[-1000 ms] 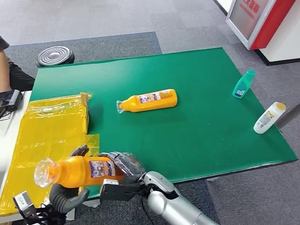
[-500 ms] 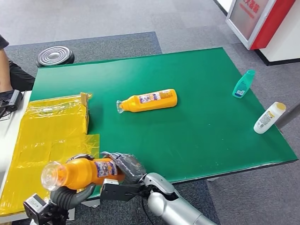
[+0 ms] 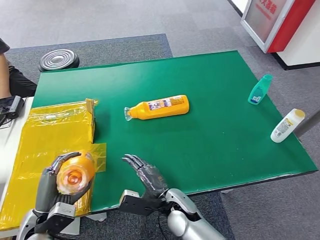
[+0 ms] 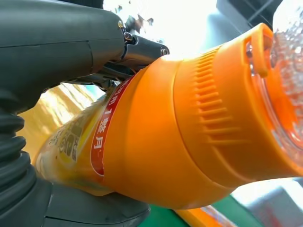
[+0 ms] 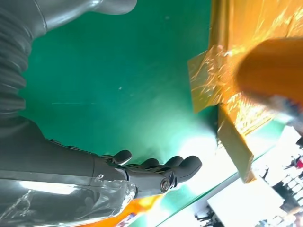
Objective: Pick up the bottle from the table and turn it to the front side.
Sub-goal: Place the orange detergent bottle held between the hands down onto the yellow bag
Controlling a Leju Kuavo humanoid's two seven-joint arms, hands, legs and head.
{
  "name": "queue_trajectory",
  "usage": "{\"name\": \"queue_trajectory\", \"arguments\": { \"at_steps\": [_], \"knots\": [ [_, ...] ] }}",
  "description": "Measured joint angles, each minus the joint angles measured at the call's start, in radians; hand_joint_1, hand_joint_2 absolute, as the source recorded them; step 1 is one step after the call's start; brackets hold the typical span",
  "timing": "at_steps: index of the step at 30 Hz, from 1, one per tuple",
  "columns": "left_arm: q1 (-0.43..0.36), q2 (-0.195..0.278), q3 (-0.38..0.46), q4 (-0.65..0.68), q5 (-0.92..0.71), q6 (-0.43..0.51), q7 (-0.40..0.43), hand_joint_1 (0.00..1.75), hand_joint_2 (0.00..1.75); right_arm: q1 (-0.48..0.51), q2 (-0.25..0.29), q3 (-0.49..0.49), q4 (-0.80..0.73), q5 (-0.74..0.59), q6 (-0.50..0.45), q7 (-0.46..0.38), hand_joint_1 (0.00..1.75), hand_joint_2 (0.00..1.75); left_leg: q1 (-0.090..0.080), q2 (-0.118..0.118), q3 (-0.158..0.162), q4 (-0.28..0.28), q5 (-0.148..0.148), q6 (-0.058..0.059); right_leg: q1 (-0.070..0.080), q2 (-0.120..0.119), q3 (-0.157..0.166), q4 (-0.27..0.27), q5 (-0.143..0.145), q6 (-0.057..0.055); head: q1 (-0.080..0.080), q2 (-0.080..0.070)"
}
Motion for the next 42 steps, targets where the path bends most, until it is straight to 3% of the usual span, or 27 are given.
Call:
{"name": "queue_trajectory", "arguments": {
  "at_steps": [7,13,17,25,32,39,40,41,42],
  "knots": [
    [-0.026,0.103,0.039,0.020,-0.375,0.036,0.243,1.75,1.75,0.073,-0.018,-0.054,-0.063,0.010,0.006,0.004,0.00,1.75,0.000,0.000,0.000,0.000,0.000,-0.001,0.000,0.000,-0.001,0.000,0.000,-0.001,0.000,0.000],
    [-0.077,0.178,0.054,0.129,-0.503,0.019,0.324,1.75,1.75,0.110,-0.023,-0.086,-0.077,-0.004,0.025,-0.003,0.00,1.75,0.000,0.000,0.000,0.000,0.000,0.000,0.000,0.000,-0.001,0.000,0.000,-0.001,0.000,0.000],
    [-0.113,0.204,0.053,0.199,-0.521,0.014,0.335,1.75,1.75,0.120,-0.023,-0.099,-0.077,-0.009,0.030,-0.005,0.00,1.75,0.000,0.000,0.000,0.000,0.000,0.000,0.000,0.000,-0.001,0.000,0.000,-0.001,0.000,0.000],
    [-0.220,0.218,0.036,0.330,-0.562,-0.016,0.363,1.75,1.75,0.125,-0.023,-0.106,-0.074,-0.028,0.045,-0.018,0.00,1.75,0.000,0.000,0.000,0.000,0.001,-0.001,0.000,0.000,-0.001,0.000,0.000,-0.001,0.000,0.000],
    [-0.344,0.189,-0.059,0.466,-0.597,-0.042,0.379,1.75,1.75,0.125,-0.023,-0.106,-0.056,-0.038,0.048,-0.025,0.00,1.75,0.000,0.000,0.000,0.000,0.002,0.000,0.000,0.000,0.000,0.000,0.002,-0.001,0.000,0.000],
    [-0.383,0.170,-0.124,0.514,-0.602,-0.051,0.383,1.75,1.75,0.125,-0.023,-0.106,-0.034,-0.040,0.047,-0.026,0.00,1.75,0.000,0.000,0.000,0.000,0.002,0.000,0.000,0.000,-0.001,0.000,0.002,0.000,0.000,0.000],
    [-0.385,0.170,-0.128,0.518,-0.601,-0.053,0.383,1.68,1.75,0.124,-0.023,-0.106,-0.032,-0.040,0.047,-0.026,0.00,1.75,0.000,0.000,0.000,0.000,0.002,-0.001,0.000,0.000,-0.001,0.000,0.002,0.000,0.000,0.000],
    [-0.387,0.169,-0.131,0.521,-0.598,-0.057,0.382,1.44,1.75,0.124,-0.023,-0.106,-0.030,-0.040,0.047,-0.026,0.00,1.75,0.000,0.000,0.000,0.000,0.002,-0.001,0.000,0.000,-0.001,0.000,0.002,0.000,0.000,0.000],
    [-0.390,0.168,-0.134,0.524,-0.591,-0.065,0.379,1.03,1.75,0.124,-0.023,-0.106,-0.028,-0.040,0.047,-0.026,0.00,1.75,0.000,0.000,0.000,0.000,0.002,-0.001,0.000,0.000,-0.001,0.000,0.002,0.000,0.000,0.000]
  ]
}}
